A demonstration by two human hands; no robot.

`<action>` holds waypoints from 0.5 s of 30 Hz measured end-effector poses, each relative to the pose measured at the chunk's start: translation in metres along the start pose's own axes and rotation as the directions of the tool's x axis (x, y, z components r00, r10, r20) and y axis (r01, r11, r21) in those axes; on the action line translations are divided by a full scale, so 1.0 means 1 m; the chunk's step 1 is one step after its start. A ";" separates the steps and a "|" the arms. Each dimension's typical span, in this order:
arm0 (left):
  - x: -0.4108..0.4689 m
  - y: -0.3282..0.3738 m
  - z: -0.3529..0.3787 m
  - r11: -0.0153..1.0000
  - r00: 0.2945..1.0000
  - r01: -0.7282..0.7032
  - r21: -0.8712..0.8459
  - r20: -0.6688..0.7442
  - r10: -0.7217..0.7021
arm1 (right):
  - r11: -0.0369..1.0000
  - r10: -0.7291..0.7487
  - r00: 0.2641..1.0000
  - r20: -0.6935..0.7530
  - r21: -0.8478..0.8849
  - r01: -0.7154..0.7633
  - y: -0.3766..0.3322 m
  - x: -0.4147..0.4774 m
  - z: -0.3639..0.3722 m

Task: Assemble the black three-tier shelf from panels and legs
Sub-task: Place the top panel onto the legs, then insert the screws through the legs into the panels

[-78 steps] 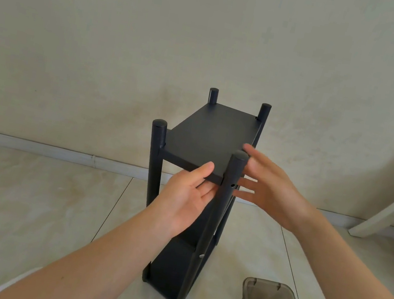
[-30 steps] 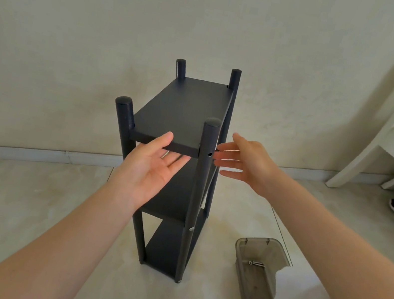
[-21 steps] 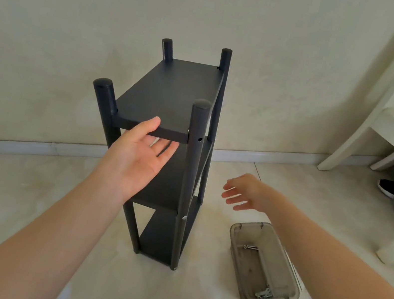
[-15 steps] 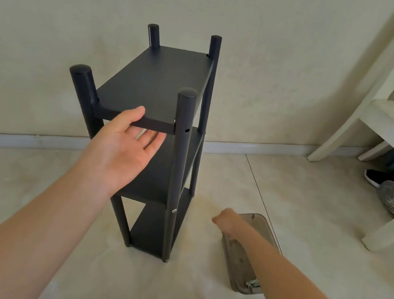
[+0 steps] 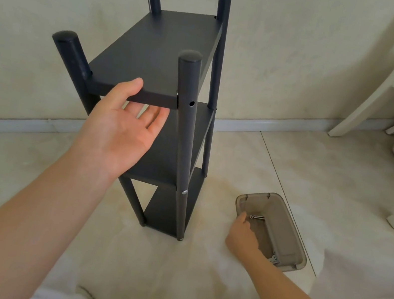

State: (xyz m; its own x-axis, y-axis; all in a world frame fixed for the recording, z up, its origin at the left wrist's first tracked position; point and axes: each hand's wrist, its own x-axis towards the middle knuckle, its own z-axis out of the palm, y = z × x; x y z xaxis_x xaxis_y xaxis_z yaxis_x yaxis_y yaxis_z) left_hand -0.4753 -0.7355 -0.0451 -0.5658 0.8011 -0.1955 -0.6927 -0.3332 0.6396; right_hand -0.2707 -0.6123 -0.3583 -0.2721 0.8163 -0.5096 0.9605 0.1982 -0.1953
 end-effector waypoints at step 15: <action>-0.002 0.000 0.001 1.000 1.000 -0.021 -0.022 0.015 0.021 | 0.982 -0.173 0.985 -0.028 0.072 0.175 -0.032 -0.015 0.042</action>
State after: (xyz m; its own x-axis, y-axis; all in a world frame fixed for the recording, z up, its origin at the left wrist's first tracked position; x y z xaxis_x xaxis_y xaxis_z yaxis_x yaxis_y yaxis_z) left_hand -0.4734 -0.7363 -0.0437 -0.5736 0.8011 -0.1707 -0.6905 -0.3608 0.6269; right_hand -0.2995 -0.6536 -0.3800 -0.4323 0.7846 -0.4444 0.8915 0.2979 -0.3413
